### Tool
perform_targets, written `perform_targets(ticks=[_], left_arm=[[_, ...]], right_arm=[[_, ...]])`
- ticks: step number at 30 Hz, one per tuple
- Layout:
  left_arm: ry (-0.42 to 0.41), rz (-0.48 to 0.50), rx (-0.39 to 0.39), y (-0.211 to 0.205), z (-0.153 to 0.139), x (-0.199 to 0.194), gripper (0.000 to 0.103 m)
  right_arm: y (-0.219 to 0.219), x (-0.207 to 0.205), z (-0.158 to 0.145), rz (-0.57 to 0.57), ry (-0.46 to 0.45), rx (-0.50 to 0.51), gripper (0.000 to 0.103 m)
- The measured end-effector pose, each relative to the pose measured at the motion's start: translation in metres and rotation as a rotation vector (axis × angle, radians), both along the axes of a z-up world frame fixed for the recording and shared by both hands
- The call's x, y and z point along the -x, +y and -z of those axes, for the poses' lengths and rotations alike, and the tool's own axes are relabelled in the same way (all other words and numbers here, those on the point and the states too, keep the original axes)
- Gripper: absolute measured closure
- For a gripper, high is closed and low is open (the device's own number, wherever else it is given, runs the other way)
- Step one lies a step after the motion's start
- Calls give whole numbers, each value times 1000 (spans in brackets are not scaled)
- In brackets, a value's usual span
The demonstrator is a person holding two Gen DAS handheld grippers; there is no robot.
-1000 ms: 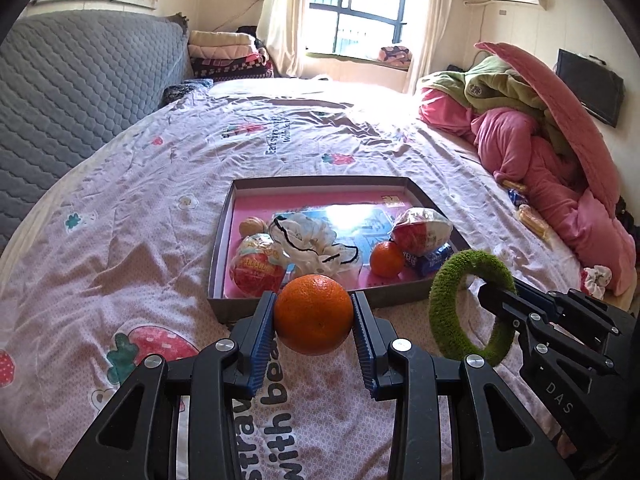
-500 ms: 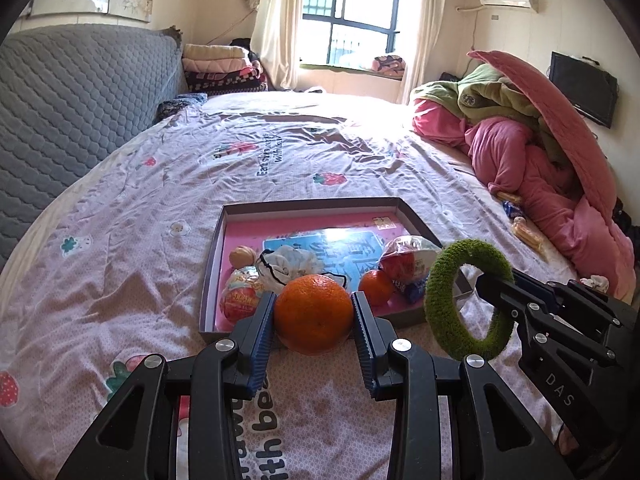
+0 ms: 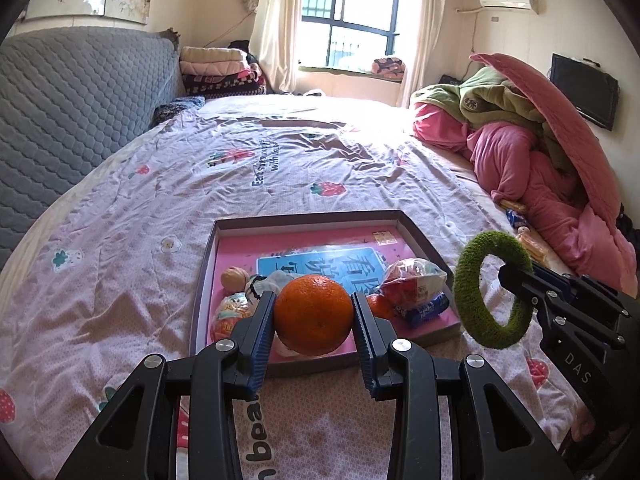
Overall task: Organize objects
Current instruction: 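Lift and carry the orange with left tool toward the tray while right tool carries the ring, then lower the orange with left tool into the tray while right tool lowers the green ring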
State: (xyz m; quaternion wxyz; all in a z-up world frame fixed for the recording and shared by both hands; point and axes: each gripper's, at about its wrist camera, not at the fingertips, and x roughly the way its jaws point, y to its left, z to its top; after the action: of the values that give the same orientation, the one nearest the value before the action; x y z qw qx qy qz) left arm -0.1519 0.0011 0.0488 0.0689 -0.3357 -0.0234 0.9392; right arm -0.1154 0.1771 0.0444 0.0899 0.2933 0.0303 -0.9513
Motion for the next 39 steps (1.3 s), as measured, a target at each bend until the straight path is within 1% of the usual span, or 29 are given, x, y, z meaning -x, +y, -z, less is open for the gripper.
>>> perform_targets(ticks=[7, 18, 28, 39], left_arm=[[-9, 2, -2, 4, 7, 15, 65], [-49, 18, -1, 13, 31, 33, 65], [-84, 22, 1, 16, 50, 48, 65], [-96, 28, -5, 17, 59, 62, 65]], right_arm=[[12, 15, 6, 45, -1, -25, 89], [28, 34, 31, 83, -59, -34, 89], [35, 50, 56, 96, -113, -31, 89], [30, 69, 68, 85, -135, -44, 89]])
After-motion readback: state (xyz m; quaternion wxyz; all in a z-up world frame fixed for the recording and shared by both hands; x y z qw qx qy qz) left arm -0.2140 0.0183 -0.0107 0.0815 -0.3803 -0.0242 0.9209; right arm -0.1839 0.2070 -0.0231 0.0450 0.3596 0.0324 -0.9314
